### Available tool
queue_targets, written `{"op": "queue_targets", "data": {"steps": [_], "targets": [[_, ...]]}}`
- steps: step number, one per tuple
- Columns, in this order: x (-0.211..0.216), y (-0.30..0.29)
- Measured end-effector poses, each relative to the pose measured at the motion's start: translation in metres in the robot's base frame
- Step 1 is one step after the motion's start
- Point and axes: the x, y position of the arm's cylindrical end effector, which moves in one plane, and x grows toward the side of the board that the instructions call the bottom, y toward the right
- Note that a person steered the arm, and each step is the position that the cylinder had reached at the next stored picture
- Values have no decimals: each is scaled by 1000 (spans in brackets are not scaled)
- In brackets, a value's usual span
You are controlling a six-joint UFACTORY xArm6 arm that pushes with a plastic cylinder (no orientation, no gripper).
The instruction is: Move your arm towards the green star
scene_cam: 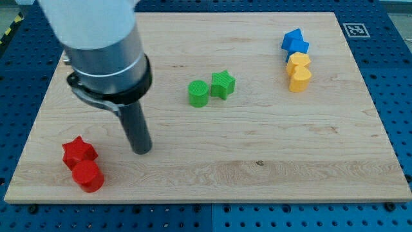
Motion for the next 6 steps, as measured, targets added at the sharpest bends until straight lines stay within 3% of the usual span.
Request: {"op": "queue_targets", "data": {"steps": [3, 6], "targets": [[5, 150], [4, 160]]}}
